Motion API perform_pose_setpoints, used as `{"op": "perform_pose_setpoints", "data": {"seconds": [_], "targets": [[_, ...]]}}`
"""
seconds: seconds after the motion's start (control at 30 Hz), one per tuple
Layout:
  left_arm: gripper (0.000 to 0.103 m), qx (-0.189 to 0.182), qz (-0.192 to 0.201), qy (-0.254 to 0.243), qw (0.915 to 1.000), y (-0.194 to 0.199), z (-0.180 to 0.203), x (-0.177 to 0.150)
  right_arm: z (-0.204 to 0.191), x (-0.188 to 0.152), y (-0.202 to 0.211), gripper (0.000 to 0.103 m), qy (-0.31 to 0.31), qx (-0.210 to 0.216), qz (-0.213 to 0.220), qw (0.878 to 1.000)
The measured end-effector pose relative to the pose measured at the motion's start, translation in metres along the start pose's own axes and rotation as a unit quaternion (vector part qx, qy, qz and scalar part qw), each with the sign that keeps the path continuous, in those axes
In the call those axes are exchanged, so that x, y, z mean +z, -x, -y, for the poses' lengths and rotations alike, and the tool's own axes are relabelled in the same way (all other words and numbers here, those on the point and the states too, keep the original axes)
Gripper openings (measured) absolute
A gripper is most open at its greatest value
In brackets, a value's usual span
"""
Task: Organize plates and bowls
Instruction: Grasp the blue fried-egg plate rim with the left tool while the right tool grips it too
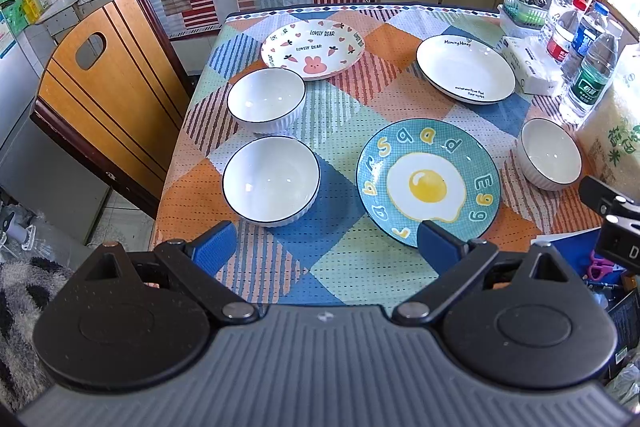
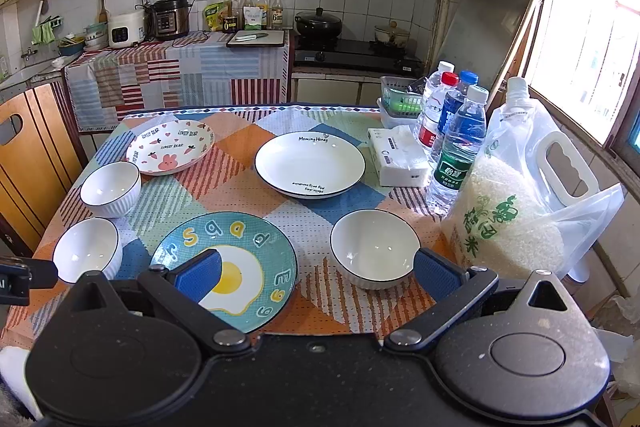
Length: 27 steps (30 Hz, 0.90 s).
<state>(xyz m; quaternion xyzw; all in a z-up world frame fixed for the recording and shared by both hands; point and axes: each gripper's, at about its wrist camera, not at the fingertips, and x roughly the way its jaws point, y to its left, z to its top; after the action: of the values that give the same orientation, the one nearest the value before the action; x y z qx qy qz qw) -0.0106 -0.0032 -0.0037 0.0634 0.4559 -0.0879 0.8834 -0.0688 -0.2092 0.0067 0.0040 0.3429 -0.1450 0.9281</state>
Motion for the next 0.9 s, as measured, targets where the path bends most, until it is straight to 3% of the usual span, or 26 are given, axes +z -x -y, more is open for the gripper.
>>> {"op": "perform_pose_setpoints", "data": {"seconds": [0.13, 0.23, 0.4, 0.47, 0.53, 0.67, 0.77, 0.9], "targets": [[0.098, -0.016, -0.010, 0.011, 0.9998, -0.008, -0.001, 0.000, -0.002, -0.002, -0.001, 0.103, 0.012, 0.004, 0.008, 1.000], [0.098, -0.004, -0.001, 0.030, 0.9995, -0.016, -0.005, 0.000, -0.002, -0.002, -0.007, 0.103, 0.020, 0.007, 0.024, 0.999], [0.098, -0.004, 0.010, 0.052, 0.9986, -0.041, -0.012, 0.009, 0.007, -0.011, -0.029, 0.103, 0.010, 0.062, 0.085, 0.994], [0.096, -0.015, 0.029, 0.038, 0.9988, -0.049, -0.009, 0.010, 0.010, -0.016, -0.044, 0.103, 0.003, 0.081, 0.101, 0.992], [0.096, -0.026, 0.027, 0.035, 0.9987, -0.061, -0.007, 0.013, 0.014, -0.020, -0.067, 0.103, -0.005, 0.095, 0.086, 0.992], [0.094, -0.048, -0.037, 0.046, 0.9971, -0.100, 0.001, 0.018, 0.026, -0.034, -0.112, 0.102, -0.056, 0.145, 0.025, 0.988], [0.089, -0.046, -0.055, 0.019, 0.9973, -0.121, 0.016, 0.012, 0.029, -0.052, -0.138, 0.092, -0.093, 0.168, -0.022, 0.981], [0.087, -0.065, -0.085, 0.020, 0.9940, -0.149, 0.025, 0.004, 0.028, -0.076, -0.161, 0.090, -0.121, 0.180, -0.056, 0.975]]}}
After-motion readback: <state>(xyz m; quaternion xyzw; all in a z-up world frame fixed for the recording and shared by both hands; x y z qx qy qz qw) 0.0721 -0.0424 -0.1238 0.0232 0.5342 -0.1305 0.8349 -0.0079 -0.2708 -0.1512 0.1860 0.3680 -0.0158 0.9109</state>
